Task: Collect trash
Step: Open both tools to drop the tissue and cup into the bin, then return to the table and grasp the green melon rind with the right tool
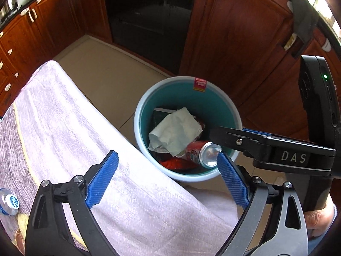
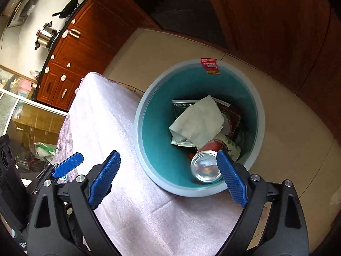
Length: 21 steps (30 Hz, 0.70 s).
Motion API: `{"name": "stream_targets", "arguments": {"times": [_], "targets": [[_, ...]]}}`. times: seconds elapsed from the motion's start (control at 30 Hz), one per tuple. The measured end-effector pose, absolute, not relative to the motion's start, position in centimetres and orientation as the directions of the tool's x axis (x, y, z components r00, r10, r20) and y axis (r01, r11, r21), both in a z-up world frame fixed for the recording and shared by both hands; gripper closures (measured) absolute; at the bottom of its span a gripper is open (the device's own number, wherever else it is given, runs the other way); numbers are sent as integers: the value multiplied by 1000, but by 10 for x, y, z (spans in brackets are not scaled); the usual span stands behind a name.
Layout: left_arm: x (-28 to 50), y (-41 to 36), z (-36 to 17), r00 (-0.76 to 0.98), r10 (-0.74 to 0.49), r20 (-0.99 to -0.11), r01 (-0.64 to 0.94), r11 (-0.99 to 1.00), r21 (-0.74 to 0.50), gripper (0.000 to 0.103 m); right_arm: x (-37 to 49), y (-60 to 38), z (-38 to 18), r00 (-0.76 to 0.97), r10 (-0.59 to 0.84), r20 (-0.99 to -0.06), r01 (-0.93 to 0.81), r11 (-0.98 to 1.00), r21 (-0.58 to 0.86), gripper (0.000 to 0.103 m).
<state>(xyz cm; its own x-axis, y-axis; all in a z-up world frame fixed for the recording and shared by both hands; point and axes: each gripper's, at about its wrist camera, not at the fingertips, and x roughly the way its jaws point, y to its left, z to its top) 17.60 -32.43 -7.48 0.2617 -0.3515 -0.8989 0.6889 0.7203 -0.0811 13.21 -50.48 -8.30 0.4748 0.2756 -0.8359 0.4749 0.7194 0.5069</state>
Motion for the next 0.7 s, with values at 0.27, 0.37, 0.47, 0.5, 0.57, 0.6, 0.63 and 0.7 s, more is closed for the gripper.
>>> {"name": "stream_targets", "arguments": {"times": [0.27, 0.37, 0.47, 0.5, 0.57, 0.6, 0.63, 0.7], "targets": [[166, -298, -59, 289, -371, -883, 671, 736, -89, 7, 133, -478, -62, 477, 278, -834, 441, 745, 501, 16], [162, -278, -52, 304, -371, -877, 652, 753, -92, 6, 133, -462, -56, 478, 287, -830, 416, 758, 502, 15], [159, -246, -47, 323, -372, -870, 615, 781, -106, 6, 136, -439, -49, 471, 306, -828, 385, 773, 504, 15], [158, -236, -45, 327, -373, -868, 604, 789, -111, 6, 137, -430, -48, 467, 313, -827, 372, 779, 505, 15], [158, -215, -44, 339, -363, -868, 578, 808, -113, 6, 141, -411, -46, 455, 331, -827, 340, 793, 505, 15], [157, -201, -44, 346, -356, -868, 563, 819, -112, 6, 143, -402, -45, 448, 341, -826, 325, 799, 506, 15], [156, -188, -43, 353, -347, -869, 548, 829, -109, 6, 146, -391, -44, 442, 351, -825, 309, 804, 508, 15], [158, -163, -43, 368, -325, -871, 518, 850, -98, 6, 151, -370, -43, 426, 367, -827, 278, 817, 506, 15]]}}
